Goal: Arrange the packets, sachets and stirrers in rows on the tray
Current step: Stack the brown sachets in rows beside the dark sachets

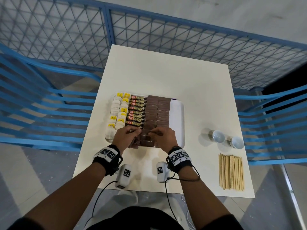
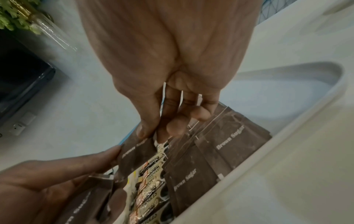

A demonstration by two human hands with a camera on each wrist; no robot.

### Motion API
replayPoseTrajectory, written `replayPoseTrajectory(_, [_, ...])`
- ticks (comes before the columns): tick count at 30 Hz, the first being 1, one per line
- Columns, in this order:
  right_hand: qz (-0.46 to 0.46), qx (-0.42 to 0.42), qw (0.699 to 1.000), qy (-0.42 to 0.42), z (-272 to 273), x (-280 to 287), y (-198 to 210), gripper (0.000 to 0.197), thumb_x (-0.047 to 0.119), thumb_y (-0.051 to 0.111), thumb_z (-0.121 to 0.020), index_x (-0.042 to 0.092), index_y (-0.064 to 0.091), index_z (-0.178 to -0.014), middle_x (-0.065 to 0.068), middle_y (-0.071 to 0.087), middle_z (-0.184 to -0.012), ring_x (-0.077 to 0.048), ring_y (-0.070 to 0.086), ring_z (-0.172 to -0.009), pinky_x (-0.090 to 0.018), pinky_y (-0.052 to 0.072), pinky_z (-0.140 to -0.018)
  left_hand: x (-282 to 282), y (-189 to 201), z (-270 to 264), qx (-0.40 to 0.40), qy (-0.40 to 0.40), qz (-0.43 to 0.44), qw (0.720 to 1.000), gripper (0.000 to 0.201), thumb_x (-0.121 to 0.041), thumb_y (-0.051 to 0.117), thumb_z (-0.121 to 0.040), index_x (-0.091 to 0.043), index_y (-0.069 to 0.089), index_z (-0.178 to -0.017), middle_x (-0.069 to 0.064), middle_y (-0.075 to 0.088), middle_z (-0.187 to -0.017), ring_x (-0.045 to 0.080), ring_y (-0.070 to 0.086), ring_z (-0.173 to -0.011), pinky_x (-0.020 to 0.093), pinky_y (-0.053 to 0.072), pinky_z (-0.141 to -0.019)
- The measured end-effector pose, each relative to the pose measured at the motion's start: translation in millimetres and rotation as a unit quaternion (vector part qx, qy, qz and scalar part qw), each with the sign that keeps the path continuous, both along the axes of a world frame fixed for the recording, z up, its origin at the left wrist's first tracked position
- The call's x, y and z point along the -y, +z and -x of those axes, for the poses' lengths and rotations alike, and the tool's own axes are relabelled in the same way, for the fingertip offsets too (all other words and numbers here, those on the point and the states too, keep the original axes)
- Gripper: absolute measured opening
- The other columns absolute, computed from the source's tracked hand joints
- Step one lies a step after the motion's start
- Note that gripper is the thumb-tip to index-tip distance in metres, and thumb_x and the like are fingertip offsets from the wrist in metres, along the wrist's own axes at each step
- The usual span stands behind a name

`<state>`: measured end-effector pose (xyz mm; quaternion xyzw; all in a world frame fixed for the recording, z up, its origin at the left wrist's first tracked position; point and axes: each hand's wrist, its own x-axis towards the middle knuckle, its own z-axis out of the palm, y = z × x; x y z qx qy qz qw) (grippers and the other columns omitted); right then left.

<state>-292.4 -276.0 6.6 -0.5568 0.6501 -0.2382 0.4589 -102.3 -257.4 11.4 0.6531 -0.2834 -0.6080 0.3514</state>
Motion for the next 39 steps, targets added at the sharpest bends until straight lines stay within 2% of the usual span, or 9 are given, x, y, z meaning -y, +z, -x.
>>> replayPoseTrajectory(5, [-0.03,-0.028,0.999,-0.028,3,-5,-10,0.01,0.015,0.082,-0.08,0.021,0.077,-0.087,-0.005,0.074,-0.08,-0.023,0.072,-0.07,-0.036,0.063,-0.065,1,-4,-6,0.0,0.026,-0.028,0.999,0.004,-0.009,0.068,-0.095,-0.01,0.068,-0.098,0.016,0.073,-0.085,0.026,0.067,-0.064,0.038,0.061,-0.053])
replayPoseTrajectory(9, [-0.008,-0.126,0.992,0.026,0,-14,-18,0.01,0.029,0.08,-0.082,0.025,0.079,-0.091,0.004,0.073,-0.084,-0.014,0.067,-0.077,-0.031,0.058,-0.076,-2,-6,-13,-0.001,0.009,-0.034,0.999,0.024,0.012,0.054,-0.091,-0.005,0.065,-0.104,0.016,0.068,-0.09,0.024,0.066,-0.064,0.034,0.059,-0.049])
replayPoseTrajectory(13, [0.008,-0.163,0.986,0.026,-6,-18,-19,0.011,0.028,0.078,-0.084,0.022,0.078,-0.092,0.0,0.069,-0.093,-0.019,0.065,-0.085,-0.032,0.056,-0.078,-3,-10,-15,0.018,-0.007,-0.015,1.0,0.036,0.018,0.044,-0.087,-0.003,0.063,-0.11,0.017,0.067,-0.092,0.029,0.071,-0.069,0.041,0.063,-0.06])
replayPoseTrajectory(16, [0.006,-0.175,0.984,0.024,-8,-19,-21,0.01,0.025,0.08,-0.082,0.021,0.076,-0.091,0.004,0.065,-0.082,-0.018,0.063,-0.08,-0.031,0.054,-0.076,-2,-12,-17,0.003,-0.009,-0.008,1.0,0.034,0.02,0.048,-0.088,-0.004,0.063,-0.107,0.02,0.067,-0.094,0.031,0.073,-0.073,0.047,0.063,-0.067])
replayPoseTrajectory(19, [-0.003,-0.176,0.984,0.013,-9,-19,-21,0.013,0.023,0.081,-0.08,0.022,0.071,-0.088,0.008,0.06,-0.072,-0.016,0.061,-0.075,-0.03,0.054,-0.072,-2,-11,-17,-0.01,-0.015,-0.01,1.0,0.03,0.021,0.051,-0.09,0.001,0.063,-0.109,0.019,0.068,-0.095,0.024,0.075,-0.069,0.035,0.062,-0.059])
replayPoseTrajectory(23, [0.028,-0.187,0.982,0.008,-10,-21,-21,0.024,0.025,0.083,-0.077,0.022,0.062,-0.089,0.006,0.06,-0.082,-0.017,0.058,-0.075,-0.03,0.051,-0.07,-3,-11,-17,-0.044,-0.017,-0.011,0.999,0.022,0.016,0.054,-0.094,0.003,0.062,-0.11,0.024,0.07,-0.091,0.027,0.075,-0.071,0.04,0.064,-0.066])
replayPoseTrajectory(28, [0.073,-0.128,0.989,-0.026,-10,-21,-20,0.018,0.021,0.076,-0.083,0.021,0.062,-0.094,0.008,0.055,-0.071,-0.011,0.054,-0.067,-0.025,0.045,-0.066,-4,-9,-15,-0.06,-0.019,-0.013,0.998,0.02,0.008,0.067,-0.09,-0.003,0.066,-0.108,0.015,0.072,-0.093,0.025,0.075,-0.075,0.044,0.064,-0.065])
replayPoseTrajectory(34, [0.028,-0.036,0.998,0.045,-27,-12,-7,0.015,0.034,0.071,-0.09,0.025,0.072,-0.103,0.013,0.073,-0.092,0.0,0.067,-0.086,-0.019,0.054,-0.08,-4,-5,-12,-0.041,-0.051,-0.009,0.998,0.029,0.001,0.077,-0.084,-0.001,0.064,-0.109,0.019,0.071,-0.104,0.031,0.074,-0.088,0.047,0.064,-0.068])
replayPoseTrajectory(39, [0.023,-0.038,0.998,0.053,-26,-5,-2,0.003,0.024,0.075,-0.087,0.022,0.076,-0.09,0.015,0.069,-0.078,0.003,0.063,-0.074,-0.012,0.046,-0.068,-6,-1,-13,-0.023,-0.076,0.004,0.997,0.019,-0.011,0.076,-0.089,-0.008,0.067,-0.105,0.017,0.073,-0.099,0.03,0.075,-0.082,0.042,0.062,-0.061])
